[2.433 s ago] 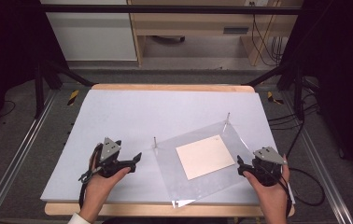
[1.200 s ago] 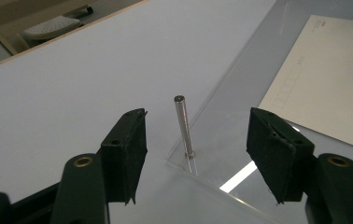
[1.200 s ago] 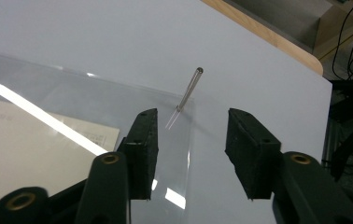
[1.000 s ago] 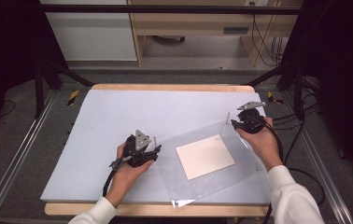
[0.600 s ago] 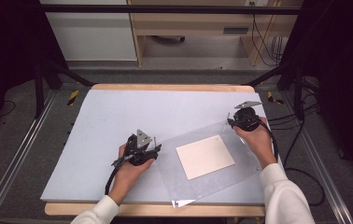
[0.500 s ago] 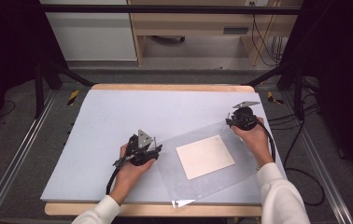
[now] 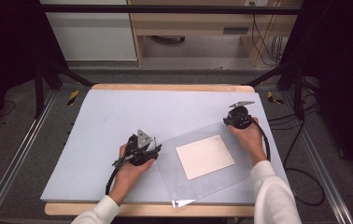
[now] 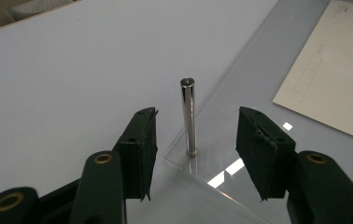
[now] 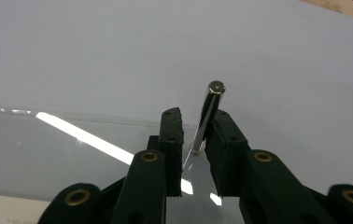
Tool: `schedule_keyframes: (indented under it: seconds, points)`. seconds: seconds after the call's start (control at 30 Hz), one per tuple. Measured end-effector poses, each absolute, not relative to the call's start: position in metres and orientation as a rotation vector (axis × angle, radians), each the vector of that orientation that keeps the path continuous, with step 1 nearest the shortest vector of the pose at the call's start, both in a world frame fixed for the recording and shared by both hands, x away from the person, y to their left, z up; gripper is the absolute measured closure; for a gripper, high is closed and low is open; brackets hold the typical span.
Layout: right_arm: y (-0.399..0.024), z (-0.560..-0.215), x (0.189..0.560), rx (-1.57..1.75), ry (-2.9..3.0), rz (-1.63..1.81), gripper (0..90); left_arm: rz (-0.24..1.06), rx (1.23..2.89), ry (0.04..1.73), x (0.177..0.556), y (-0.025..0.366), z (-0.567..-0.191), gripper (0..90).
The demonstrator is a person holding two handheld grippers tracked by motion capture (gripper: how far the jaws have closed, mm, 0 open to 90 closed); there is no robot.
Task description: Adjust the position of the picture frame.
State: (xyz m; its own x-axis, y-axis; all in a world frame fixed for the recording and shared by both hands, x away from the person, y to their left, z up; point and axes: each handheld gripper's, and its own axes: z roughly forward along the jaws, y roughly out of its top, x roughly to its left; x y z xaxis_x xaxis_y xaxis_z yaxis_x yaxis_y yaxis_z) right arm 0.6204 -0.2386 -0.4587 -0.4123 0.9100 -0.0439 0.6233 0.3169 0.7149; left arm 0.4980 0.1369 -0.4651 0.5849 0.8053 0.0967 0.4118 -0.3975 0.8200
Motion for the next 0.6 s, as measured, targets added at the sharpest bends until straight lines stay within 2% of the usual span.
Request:
schedule_keyframes:
  seconds: [0.2,0.5,0.53,0.6]
  points:
    - [-0.2400,-0.4621,0.6246,1.382,2.141,0.861,80.2,0.612,2.049,0.961,0.4980,0.1348,-0.4681,50.5]
    - [-0.2374,-0.4643,0.6295,1.386,2.124,0.879,83.8,0.596,2.043,0.985,0.5022,0.1344,-0.4727,60.2]
    - [-0.2375,-0.4645,0.6299,1.386,2.123,0.881,84.3,0.590,2.041,0.983,0.5028,0.1342,-0.4731,65.3]
    - [-0.2380,-0.4650,0.6300,1.382,2.123,0.882,84.4,0.582,2.048,0.988,0.5044,0.1333,-0.4746,65.8]
